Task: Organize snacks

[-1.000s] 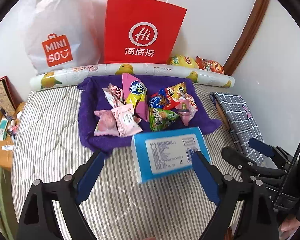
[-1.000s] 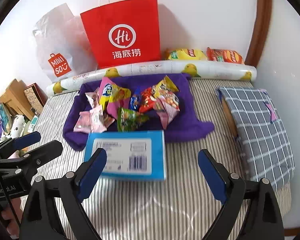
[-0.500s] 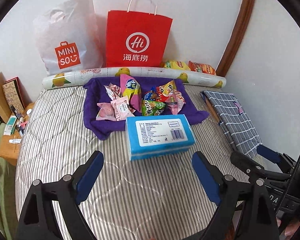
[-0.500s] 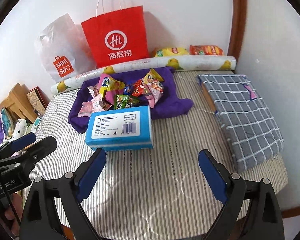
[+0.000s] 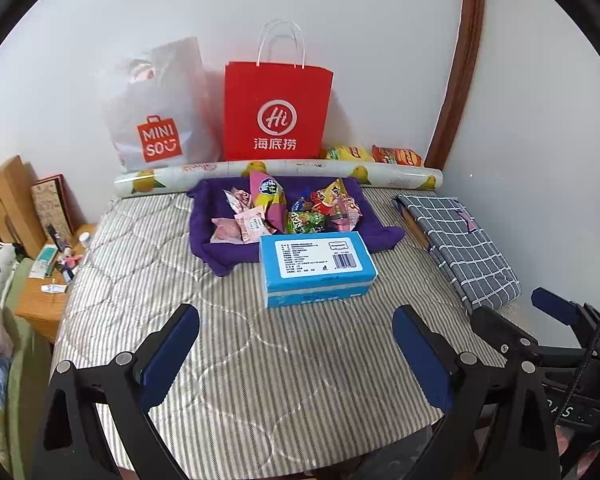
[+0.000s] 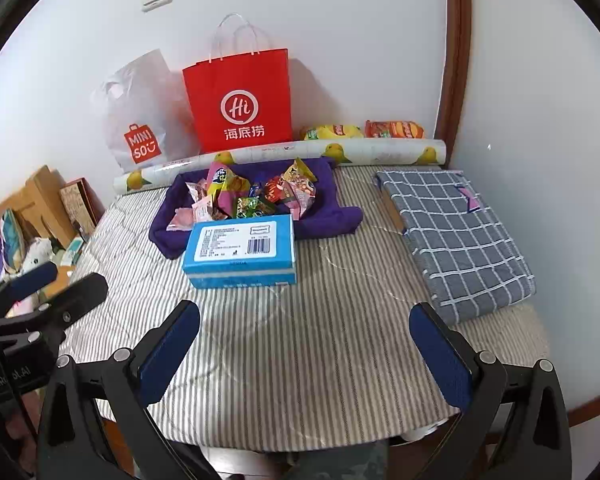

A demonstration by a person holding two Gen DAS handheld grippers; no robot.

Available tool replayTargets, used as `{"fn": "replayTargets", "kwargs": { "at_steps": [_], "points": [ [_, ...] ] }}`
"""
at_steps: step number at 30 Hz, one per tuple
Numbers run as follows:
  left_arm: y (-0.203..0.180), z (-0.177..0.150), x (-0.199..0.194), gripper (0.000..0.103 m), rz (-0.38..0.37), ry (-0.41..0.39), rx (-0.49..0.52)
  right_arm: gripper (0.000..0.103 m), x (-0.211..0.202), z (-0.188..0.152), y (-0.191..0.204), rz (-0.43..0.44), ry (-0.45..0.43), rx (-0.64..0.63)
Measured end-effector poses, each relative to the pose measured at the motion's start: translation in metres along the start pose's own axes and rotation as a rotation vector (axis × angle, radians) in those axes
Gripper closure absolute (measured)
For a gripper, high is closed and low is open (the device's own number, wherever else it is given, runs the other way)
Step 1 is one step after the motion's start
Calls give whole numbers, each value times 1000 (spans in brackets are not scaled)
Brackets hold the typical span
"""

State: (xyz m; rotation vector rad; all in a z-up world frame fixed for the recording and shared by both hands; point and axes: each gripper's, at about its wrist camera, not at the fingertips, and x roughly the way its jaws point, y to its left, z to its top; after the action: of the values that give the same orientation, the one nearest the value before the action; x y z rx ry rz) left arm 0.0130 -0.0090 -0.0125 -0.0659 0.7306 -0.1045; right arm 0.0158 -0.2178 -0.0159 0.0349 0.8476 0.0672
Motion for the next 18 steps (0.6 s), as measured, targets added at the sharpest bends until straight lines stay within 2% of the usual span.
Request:
{"fn": "replayTargets", "kwargs": {
  "at_steps": [13,18],
  "points": [
    [-3,-18,-34,5,31,-65,8,0,-33,-20,-12,-11,-32,13],
    [-3,-23,-41,5,22,-74,5,0,-42,-24,-12,-4,-49,9]
  ]
}}
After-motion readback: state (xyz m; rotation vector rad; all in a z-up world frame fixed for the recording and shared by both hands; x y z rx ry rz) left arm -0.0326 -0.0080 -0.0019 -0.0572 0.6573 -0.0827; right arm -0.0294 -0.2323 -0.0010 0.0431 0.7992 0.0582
